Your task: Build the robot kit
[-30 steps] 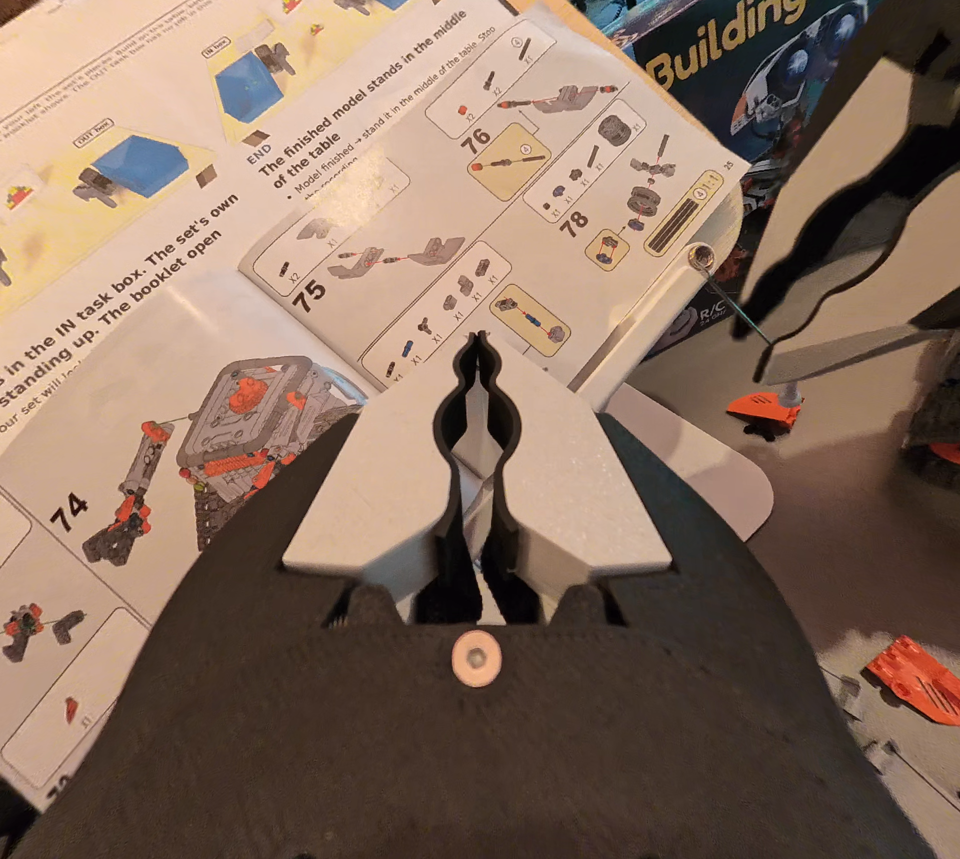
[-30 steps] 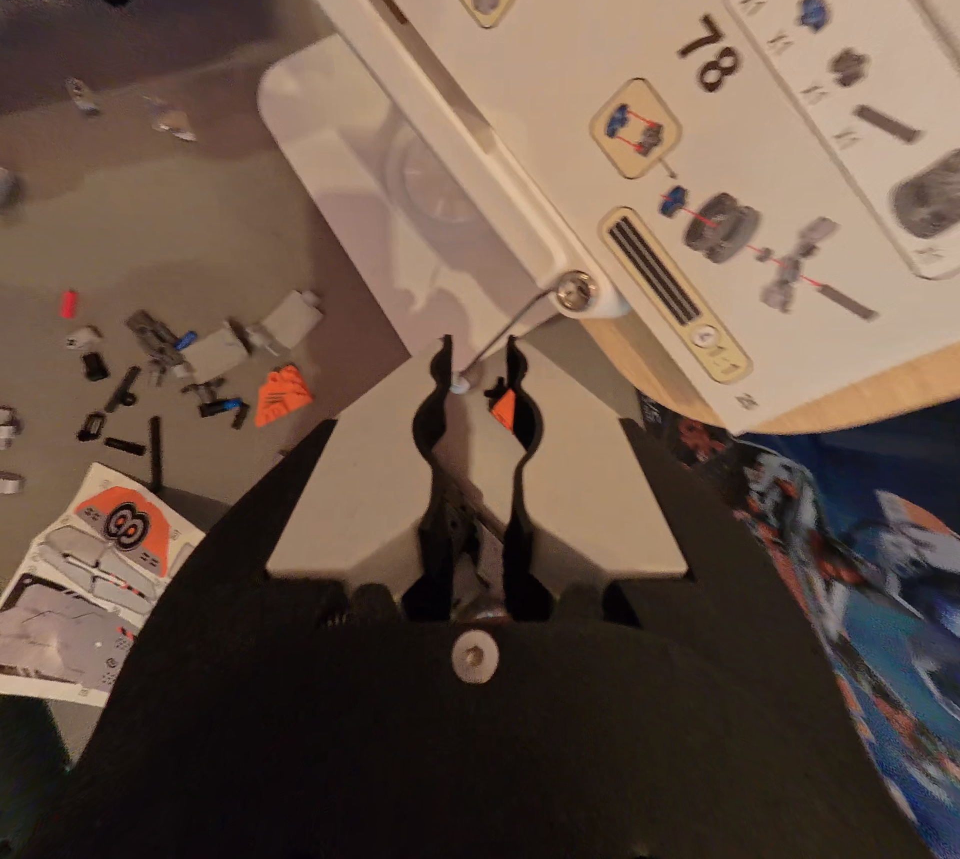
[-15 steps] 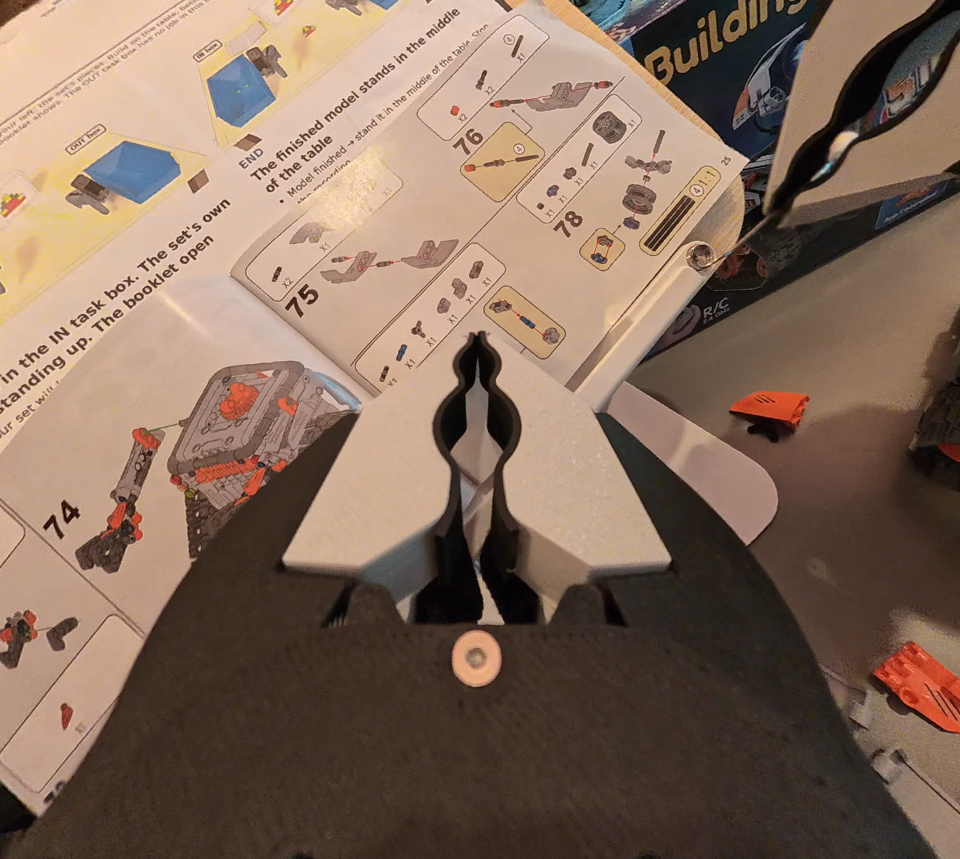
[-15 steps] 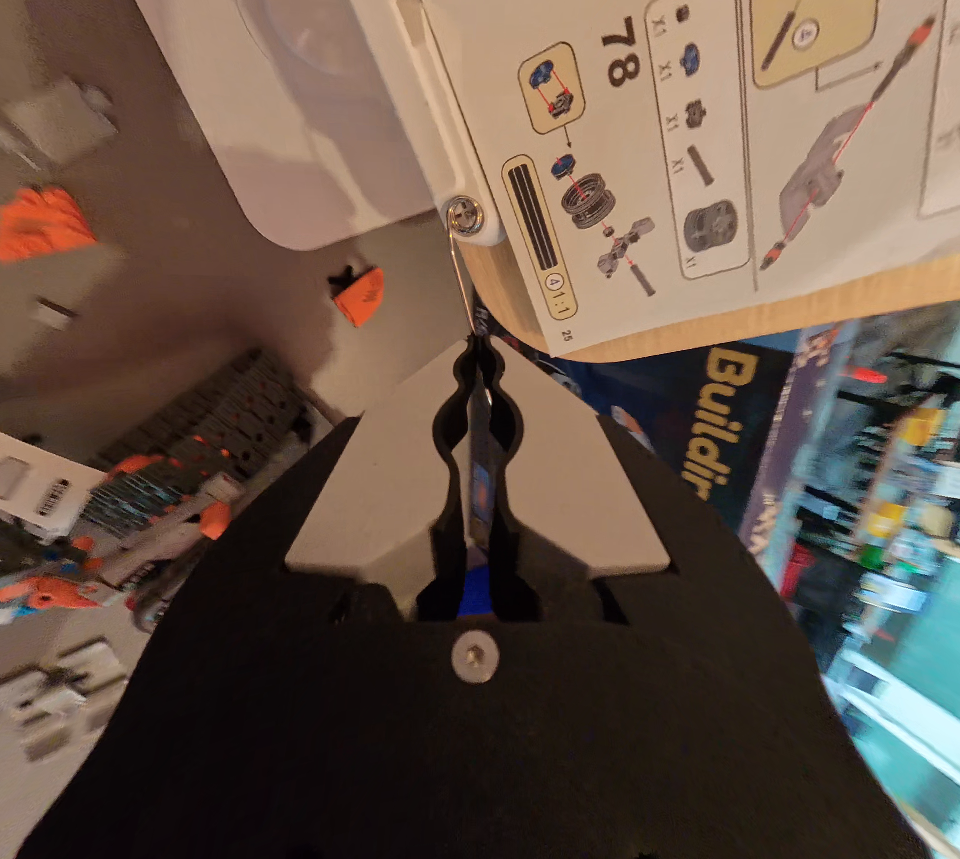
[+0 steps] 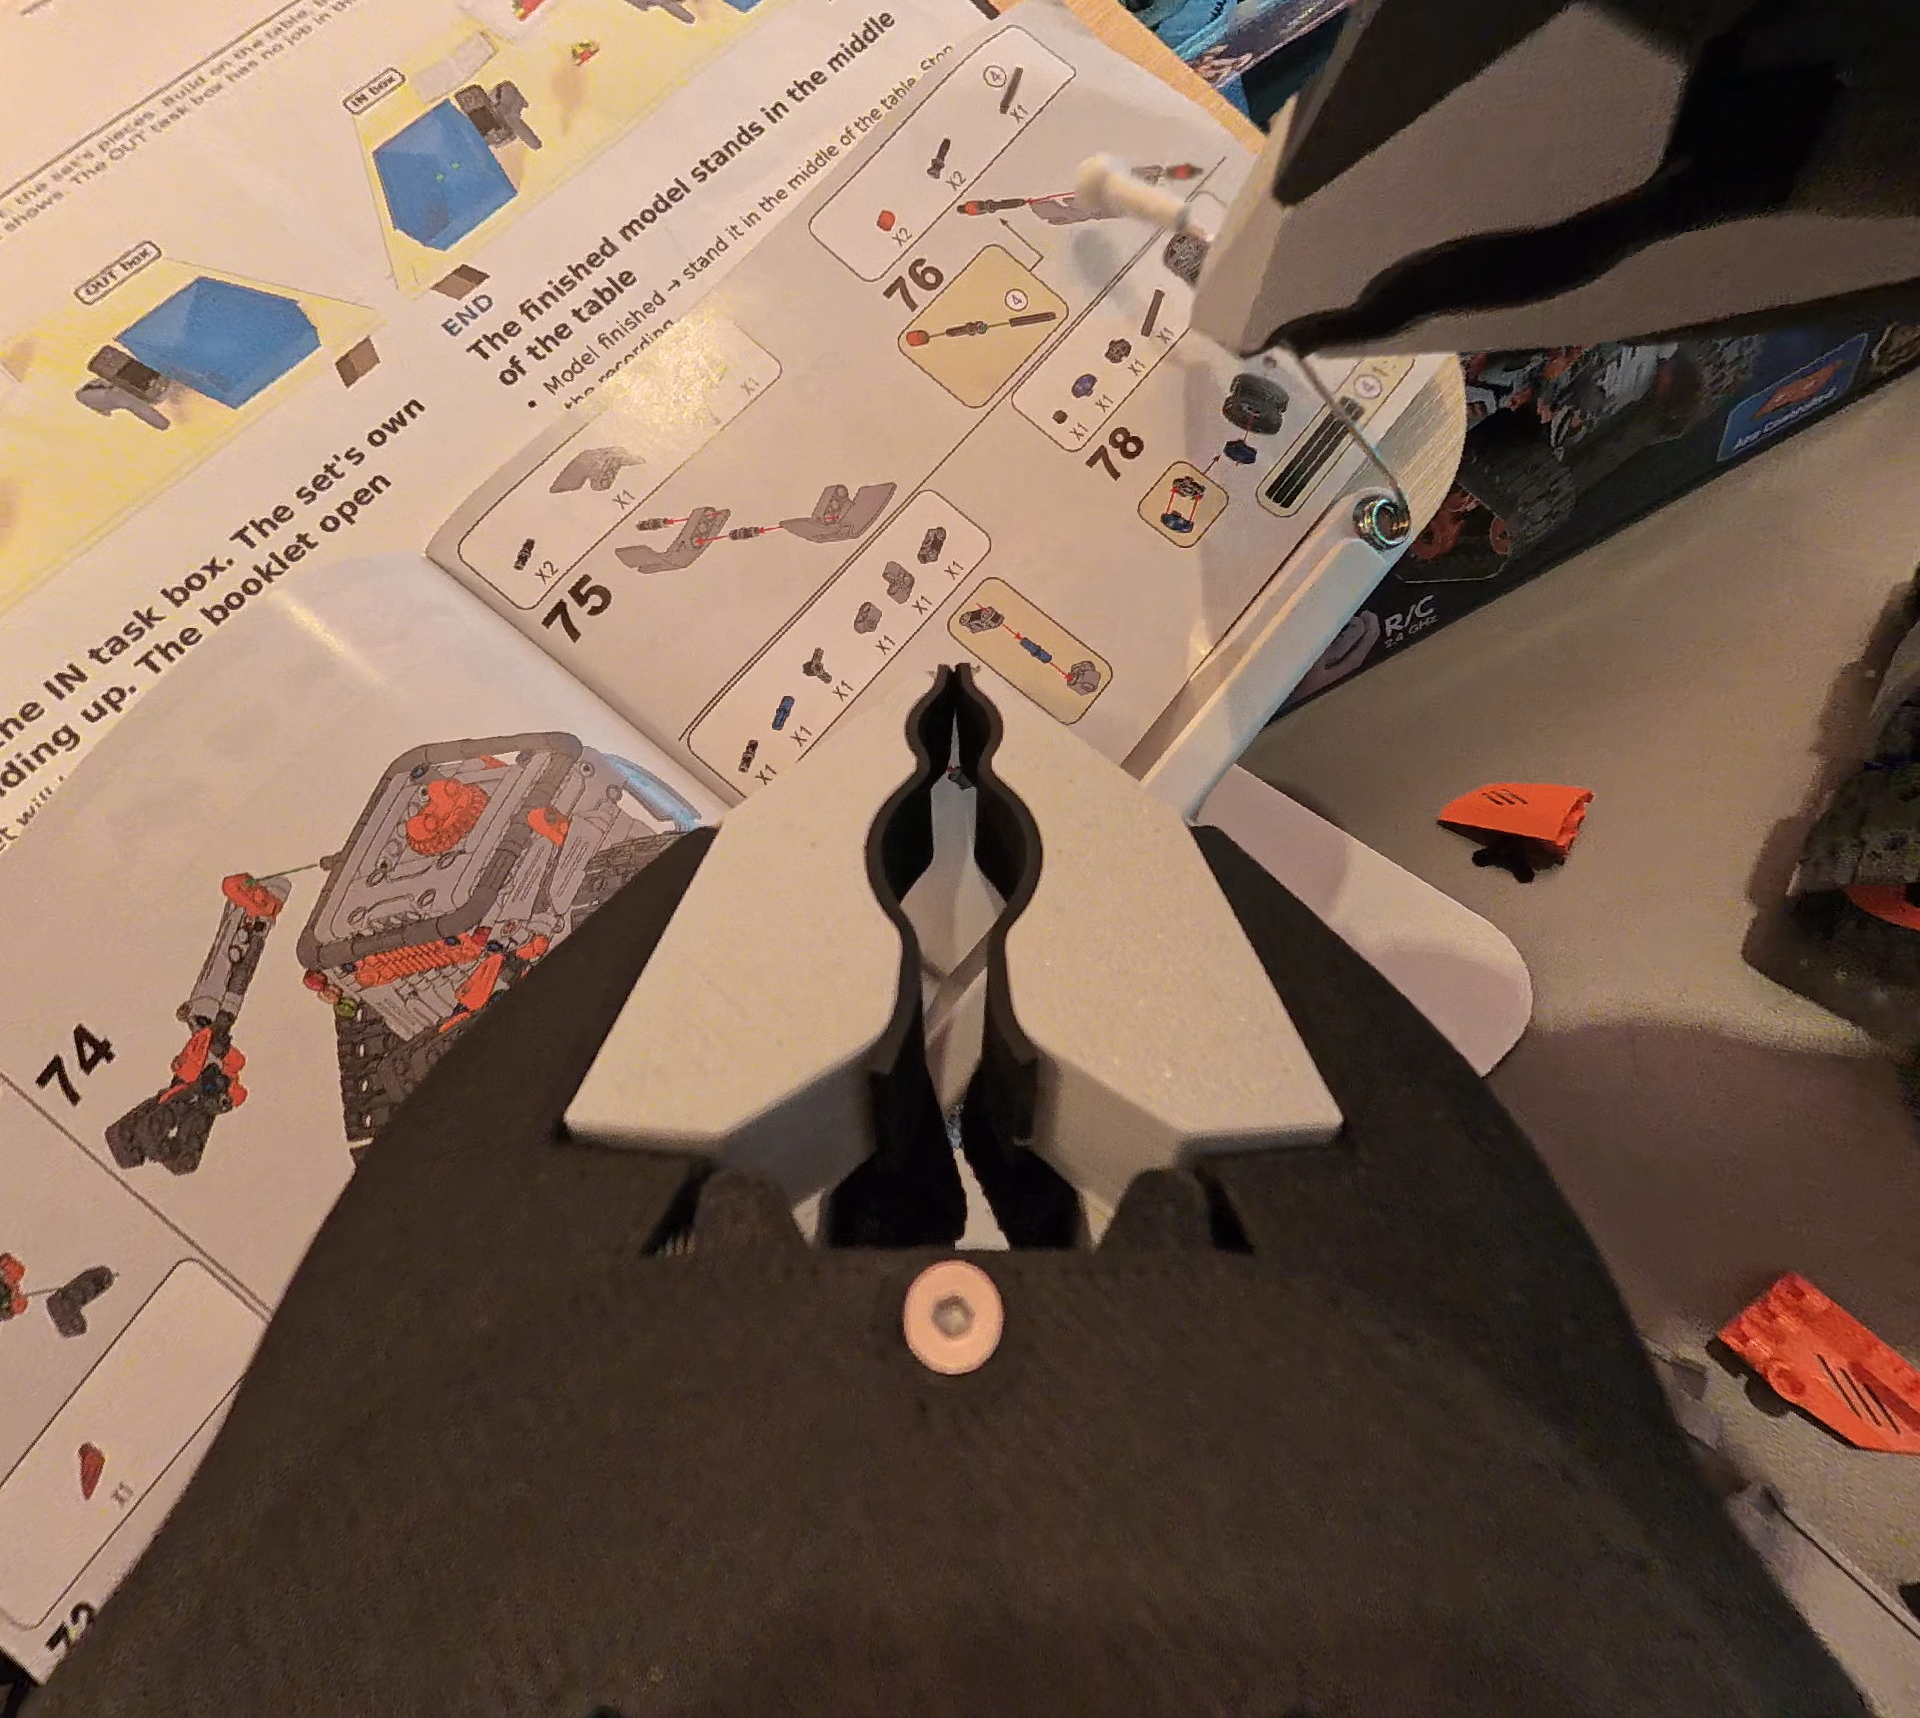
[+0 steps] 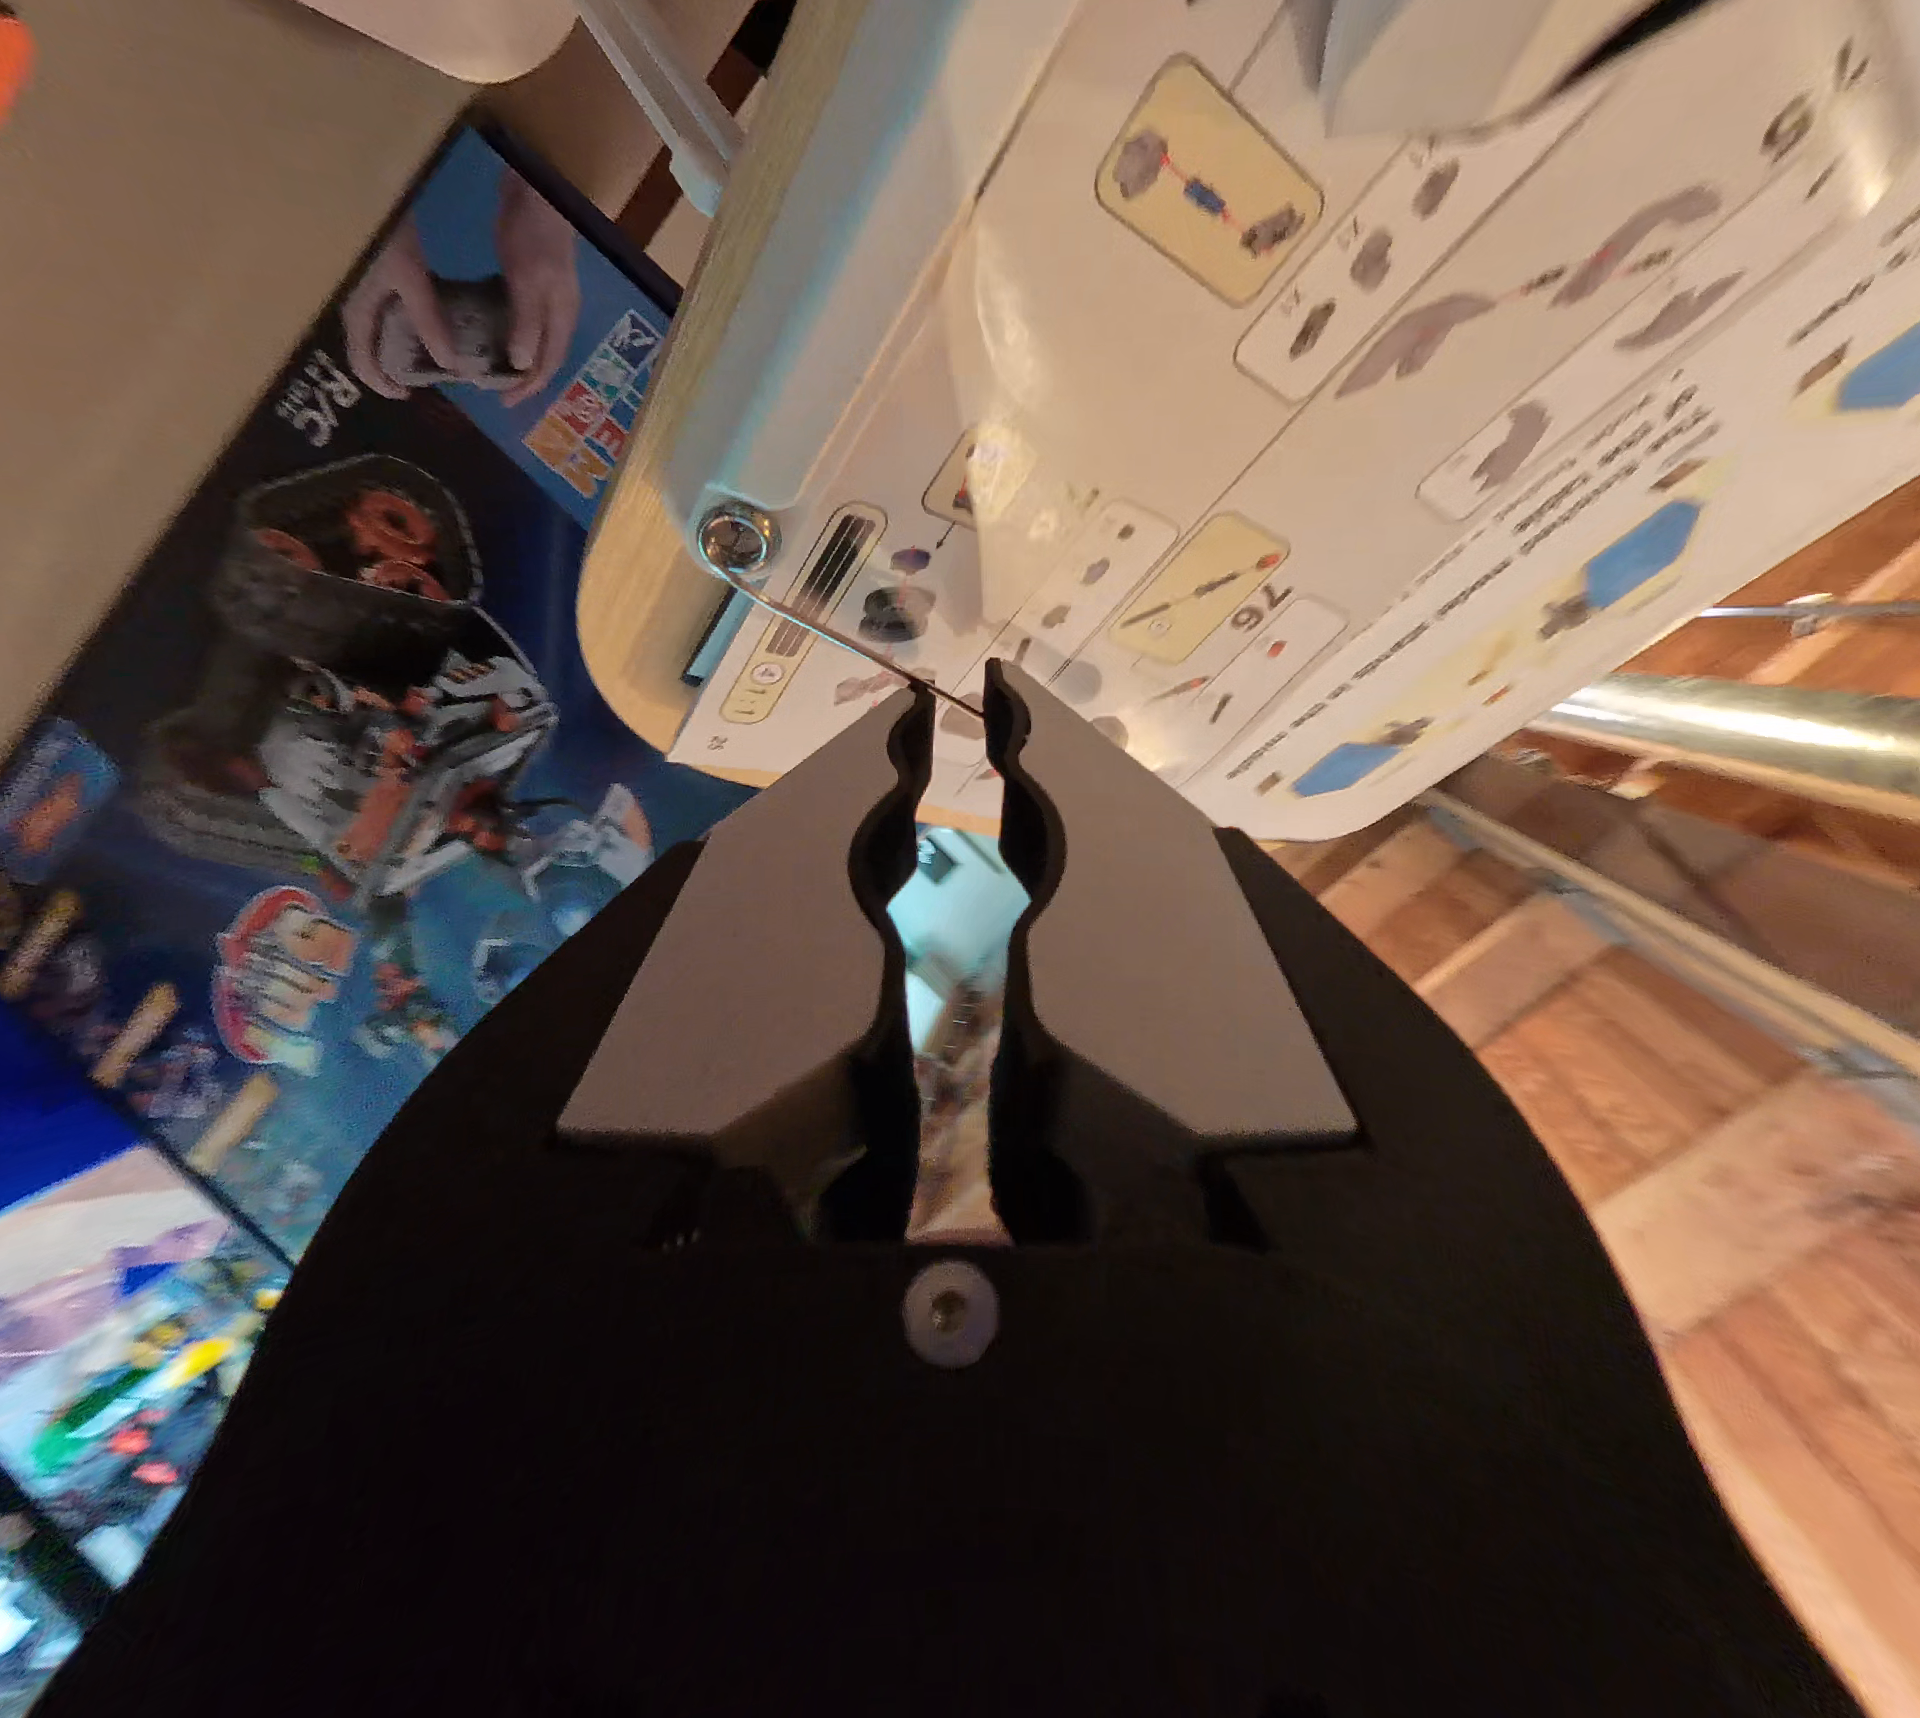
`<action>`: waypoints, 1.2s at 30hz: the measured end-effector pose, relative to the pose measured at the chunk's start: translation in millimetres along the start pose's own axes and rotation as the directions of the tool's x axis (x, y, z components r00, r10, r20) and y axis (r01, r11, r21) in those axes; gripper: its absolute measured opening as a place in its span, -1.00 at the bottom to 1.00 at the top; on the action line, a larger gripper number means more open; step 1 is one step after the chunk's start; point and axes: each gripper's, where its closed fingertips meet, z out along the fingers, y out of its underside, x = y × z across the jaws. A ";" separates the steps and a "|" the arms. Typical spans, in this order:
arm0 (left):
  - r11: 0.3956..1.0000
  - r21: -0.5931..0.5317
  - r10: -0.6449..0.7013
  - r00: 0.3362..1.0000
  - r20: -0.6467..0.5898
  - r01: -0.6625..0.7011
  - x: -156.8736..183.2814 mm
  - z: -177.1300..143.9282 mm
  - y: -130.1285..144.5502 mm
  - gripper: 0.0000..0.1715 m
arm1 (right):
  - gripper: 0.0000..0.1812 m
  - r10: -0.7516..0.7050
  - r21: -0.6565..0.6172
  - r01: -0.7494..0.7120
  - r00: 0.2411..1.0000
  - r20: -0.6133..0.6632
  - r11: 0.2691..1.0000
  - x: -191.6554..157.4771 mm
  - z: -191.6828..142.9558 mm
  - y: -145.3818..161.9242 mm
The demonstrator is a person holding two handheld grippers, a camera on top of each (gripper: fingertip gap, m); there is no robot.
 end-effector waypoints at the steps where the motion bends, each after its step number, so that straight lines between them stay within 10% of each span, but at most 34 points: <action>1: 1.000 -0.001 0.000 1.000 -0.001 0.000 0.2 0.1 0.0 -1.00 | -0.92 -0.050 -0.001 0.050 0.998 -0.027 0.999 2.8 0.9 -2.1; 7: 1.000 0.003 -0.007 1.000 -0.010 0.007 1.2 -0.2 -0.3 -1.00 | -0.77 0.204 0.127 -0.219 0.971 0.123 0.967 -2.3 -3.3 -1.8; 9: 1.000 0.008 -0.019 1.000 -0.016 0.020 0.6 -1.9 -0.6 -1.00 | -0.39 0.325 0.088 -0.341 0.933 0.153 0.936 -3.1 -9.4 15.7; 22: 0.992 0.063 -0.105 0.993 -0.063 0.108 -30.9 -71.7 -22.5 -0.84 | -0.66 0.726 0.171 -0.770 0.637 0.259 0.614 -17.3 -93.5 64.0; 36: 0.977 -0.135 -0.160 0.986 0.046 0.165 -93.8 -178.0 74.1 -0.72 | -0.70 0.661 0.387 -0.841 0.538 0.523 0.378 -52.0 -178.2 -61.8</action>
